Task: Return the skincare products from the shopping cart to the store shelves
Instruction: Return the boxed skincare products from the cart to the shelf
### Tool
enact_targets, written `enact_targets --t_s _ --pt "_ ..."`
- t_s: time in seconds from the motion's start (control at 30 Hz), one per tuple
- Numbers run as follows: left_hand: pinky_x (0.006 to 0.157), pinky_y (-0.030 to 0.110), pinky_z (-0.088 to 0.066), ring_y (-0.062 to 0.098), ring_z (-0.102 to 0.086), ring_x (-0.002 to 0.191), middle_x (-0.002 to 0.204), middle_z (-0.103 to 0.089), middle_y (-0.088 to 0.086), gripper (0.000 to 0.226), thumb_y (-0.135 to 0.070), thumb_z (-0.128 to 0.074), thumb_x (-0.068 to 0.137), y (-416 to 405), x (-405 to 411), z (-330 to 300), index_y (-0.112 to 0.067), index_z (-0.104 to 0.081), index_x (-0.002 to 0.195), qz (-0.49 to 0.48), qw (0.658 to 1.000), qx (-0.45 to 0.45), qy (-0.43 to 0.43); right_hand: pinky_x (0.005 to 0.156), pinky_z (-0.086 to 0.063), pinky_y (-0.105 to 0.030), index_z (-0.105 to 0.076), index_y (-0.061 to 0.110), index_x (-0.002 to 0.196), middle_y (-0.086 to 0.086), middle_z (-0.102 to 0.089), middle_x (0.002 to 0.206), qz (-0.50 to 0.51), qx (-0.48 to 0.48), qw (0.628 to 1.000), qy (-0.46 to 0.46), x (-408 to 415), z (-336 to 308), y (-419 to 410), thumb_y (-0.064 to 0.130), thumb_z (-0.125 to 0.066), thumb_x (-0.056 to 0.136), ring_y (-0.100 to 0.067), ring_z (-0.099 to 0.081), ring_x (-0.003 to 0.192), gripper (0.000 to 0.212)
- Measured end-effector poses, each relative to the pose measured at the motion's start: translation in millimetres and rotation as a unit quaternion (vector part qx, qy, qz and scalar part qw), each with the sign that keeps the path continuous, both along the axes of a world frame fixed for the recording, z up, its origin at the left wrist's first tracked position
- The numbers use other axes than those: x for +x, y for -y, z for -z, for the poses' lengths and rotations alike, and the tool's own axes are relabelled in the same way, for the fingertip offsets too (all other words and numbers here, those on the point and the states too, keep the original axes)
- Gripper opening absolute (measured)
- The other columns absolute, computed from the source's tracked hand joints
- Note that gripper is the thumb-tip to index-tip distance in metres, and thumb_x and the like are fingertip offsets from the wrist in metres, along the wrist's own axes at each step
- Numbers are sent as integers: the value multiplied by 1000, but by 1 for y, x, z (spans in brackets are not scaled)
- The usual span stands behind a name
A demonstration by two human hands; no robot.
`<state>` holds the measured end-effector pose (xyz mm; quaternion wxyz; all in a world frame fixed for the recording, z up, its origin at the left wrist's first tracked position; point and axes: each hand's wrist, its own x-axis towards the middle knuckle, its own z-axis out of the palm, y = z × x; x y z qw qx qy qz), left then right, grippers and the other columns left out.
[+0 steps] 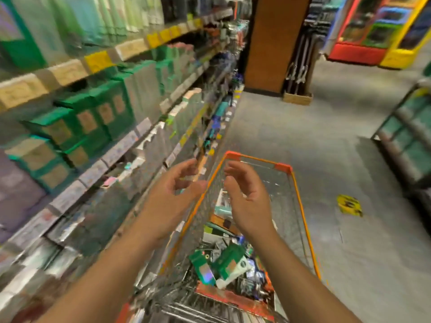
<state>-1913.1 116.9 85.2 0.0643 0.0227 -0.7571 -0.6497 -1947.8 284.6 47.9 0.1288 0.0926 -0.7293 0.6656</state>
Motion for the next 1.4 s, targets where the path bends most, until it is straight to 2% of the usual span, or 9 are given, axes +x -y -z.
enact_targets --t_s 0.17,0.33,0.47,0.67,0.9,0.97,1.07,1.2,1.4 --pt "104 54 -51 3 -67 108 119 -69 -23 46 -68 -68 60 -41 -36 34 -69 -63 106 18 996 -28 80 96 -52 -31 -61 36 122 9 -68 120 60 -20 991 120 -16 60 -64 27 -65 101 -7 -66 109 23" --pt "106 50 -49 3 -67 104 115 -67 -29 62 -70 -67 60 -67 -54 63 -55 -61 120 27 987 -53 152 90 -51 -27 -59 34 121 11 -64 120 116 -32 971 205 -31 113 -102 26 -64 102 -6 -63 109 21" --pt "105 49 -52 3 -67 103 114 -67 -32 51 -56 -74 75 -82 -63 87 -52 -61 125 28 976 -62 206 98 -49 -32 -57 31 123 6 -61 126 140 -21 951 275 -39 158 -115 32 -61 103 -11 -60 115 21" --pt "105 47 -52 0 -66 109 110 -67 -35 44 -53 -76 82 -98 -87 124 -52 -62 123 52 965 -64 251 75 -54 -42 -58 23 120 -3 -67 105 193 -33 915 352 -58 217 -121 29 -64 100 -20 -63 77 22" --pt "98 48 -56 3 -72 88 115 -72 -11 28 -47 -68 94 -112 -126 169 -50 -66 122 32 953 -42 298 74 -57 -52 -58 20 112 -8 -71 90 265 -44 851 452 -113 299 -126 41 -65 85 -27 -65 71 34" --pt "98 48 -57 7 -73 91 120 -71 -7 24 -46 -68 94 -115 -139 185 -49 -67 119 22 949 -28 314 79 -59 -56 -59 21 110 -11 -71 94 274 -13 845 458 -135 332 -129 50 -62 74 -32 -68 79 46" --pt "97 49 -57 19 -71 104 118 -71 -7 20 -38 -68 96 -116 -156 210 -41 -70 115 1 941 -5 339 96 -54 -45 -58 9 131 -16 -57 127 269 81 837 469 -159 348 -134 38 -67 86 -35 -62 104 54" --pt "82 38 -55 25 -68 103 83 -67 -9 20 -27 -68 97 -116 -169 238 -27 -71 117 -27 930 49 362 107 -43 -43 -44 8 147 -20 -44 141 235 146 834 477 -172 372 -144 28 -65 98 -39 -50 124 57" --pt "93 45 -56 21 -69 97 117 -72 5 22 -28 -69 97 -117 -172 260 -18 -70 116 -36 917 92 387 78 -44 -33 -25 22 162 -15 -55 136 173 218 838 470 -183 394 -157 13 -57 102 -30 -56 95 68"
